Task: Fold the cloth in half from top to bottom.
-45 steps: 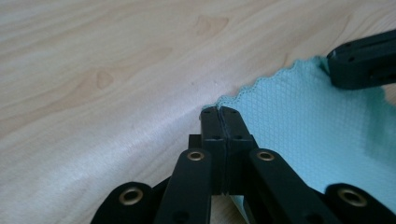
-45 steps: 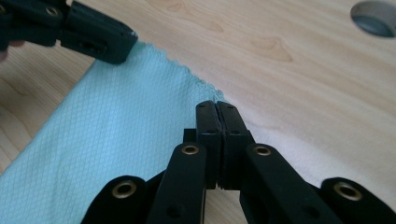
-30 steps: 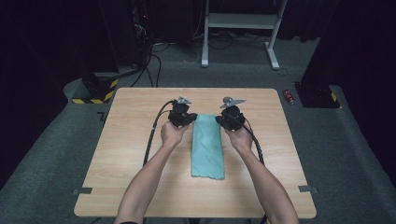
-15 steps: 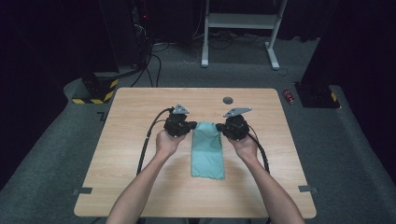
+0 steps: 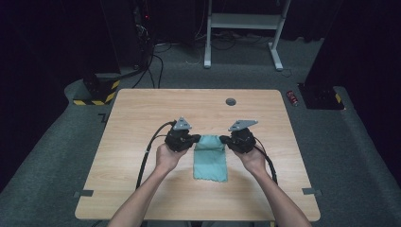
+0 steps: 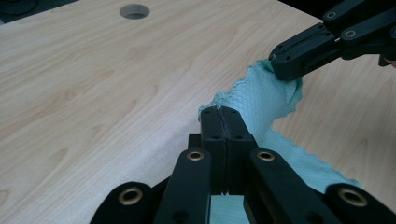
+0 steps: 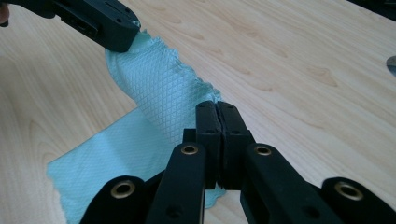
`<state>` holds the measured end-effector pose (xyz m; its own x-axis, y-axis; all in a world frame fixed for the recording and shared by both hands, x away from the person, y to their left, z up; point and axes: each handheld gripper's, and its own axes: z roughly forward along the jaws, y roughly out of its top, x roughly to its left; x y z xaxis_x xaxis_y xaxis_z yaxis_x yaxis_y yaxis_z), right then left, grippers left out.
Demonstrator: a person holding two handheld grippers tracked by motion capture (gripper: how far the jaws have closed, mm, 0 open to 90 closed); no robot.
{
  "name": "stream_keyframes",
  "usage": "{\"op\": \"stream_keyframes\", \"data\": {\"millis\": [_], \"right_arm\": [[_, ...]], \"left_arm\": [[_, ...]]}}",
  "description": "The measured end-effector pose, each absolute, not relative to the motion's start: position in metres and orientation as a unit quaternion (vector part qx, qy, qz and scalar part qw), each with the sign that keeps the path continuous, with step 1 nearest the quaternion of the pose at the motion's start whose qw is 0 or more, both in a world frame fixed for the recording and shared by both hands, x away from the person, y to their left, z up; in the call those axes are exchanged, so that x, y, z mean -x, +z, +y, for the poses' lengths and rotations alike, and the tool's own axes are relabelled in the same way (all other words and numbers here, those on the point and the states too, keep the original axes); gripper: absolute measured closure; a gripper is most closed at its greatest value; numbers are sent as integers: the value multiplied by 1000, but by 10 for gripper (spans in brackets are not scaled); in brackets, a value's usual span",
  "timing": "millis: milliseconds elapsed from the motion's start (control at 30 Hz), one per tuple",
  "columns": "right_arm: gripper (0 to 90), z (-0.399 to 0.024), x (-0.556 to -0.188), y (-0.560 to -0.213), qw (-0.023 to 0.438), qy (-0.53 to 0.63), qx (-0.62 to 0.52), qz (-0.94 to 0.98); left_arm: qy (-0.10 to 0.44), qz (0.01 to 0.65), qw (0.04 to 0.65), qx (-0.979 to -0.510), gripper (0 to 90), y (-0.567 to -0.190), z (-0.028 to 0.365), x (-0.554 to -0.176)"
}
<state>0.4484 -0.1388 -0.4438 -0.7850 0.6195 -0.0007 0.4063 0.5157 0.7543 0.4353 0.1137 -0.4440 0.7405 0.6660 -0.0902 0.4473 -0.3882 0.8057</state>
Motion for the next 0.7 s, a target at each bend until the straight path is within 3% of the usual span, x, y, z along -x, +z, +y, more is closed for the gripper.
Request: {"op": "stream_keyframes", "data": {"millis": [700], "right_arm": [[888, -139, -409, -470, 131, 388, -284, 867]], "left_arm": [[101, 327, 430, -835, 898, -475, 115, -395]]}}
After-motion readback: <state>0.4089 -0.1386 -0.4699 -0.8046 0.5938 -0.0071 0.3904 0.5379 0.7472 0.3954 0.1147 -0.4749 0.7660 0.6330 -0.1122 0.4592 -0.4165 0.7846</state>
